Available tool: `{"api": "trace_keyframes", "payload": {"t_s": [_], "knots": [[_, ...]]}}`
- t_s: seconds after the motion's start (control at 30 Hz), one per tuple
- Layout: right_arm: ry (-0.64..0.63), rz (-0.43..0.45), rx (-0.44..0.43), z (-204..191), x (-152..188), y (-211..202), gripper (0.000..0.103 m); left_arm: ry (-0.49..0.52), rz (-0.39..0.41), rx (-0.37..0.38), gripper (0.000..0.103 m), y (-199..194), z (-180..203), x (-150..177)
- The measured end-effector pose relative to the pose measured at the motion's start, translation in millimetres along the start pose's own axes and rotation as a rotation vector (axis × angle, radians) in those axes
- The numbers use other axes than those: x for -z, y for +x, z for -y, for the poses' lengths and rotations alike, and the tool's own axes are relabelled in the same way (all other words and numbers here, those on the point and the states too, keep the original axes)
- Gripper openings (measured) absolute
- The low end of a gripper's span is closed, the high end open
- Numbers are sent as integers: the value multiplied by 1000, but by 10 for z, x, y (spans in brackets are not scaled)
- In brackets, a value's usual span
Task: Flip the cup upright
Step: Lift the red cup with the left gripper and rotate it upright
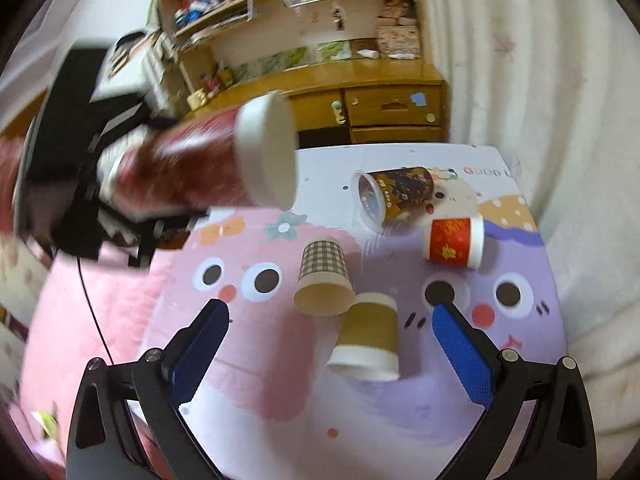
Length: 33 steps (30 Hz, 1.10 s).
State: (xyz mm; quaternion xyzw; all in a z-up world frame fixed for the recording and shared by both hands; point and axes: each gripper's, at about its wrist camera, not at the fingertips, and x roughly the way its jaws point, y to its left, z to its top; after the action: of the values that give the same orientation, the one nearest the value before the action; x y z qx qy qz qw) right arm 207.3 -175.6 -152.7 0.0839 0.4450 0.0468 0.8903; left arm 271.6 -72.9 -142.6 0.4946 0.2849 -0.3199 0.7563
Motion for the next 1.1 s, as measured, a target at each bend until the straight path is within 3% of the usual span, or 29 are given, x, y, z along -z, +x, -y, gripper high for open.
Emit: {"api": "trace_keyframes", "payload": {"t_s": [0.23,0.4,0.6,0.83,0.97,1.1], "knots": [[159,-50,-47,208,123,-498,103,-354,-50,60,75,-527,450,378],[206,-118,-88,418,201,-645,103,-638,-70,121,75,-666,744,428],[250,-254,-142,729,209,-482,103,-952,-167,177,75,-518,1154,346],[288,-441,-250,1034,286,-196,103,-1280,-322,177,75,-241,1566,394],[303,-539,-284,1169,396,113,103,-1414,-380,222,75,-73,1853,452],[315,-630,-289,1257,500,366,103,-1433,-413,236,75,60,2032,408]]}}
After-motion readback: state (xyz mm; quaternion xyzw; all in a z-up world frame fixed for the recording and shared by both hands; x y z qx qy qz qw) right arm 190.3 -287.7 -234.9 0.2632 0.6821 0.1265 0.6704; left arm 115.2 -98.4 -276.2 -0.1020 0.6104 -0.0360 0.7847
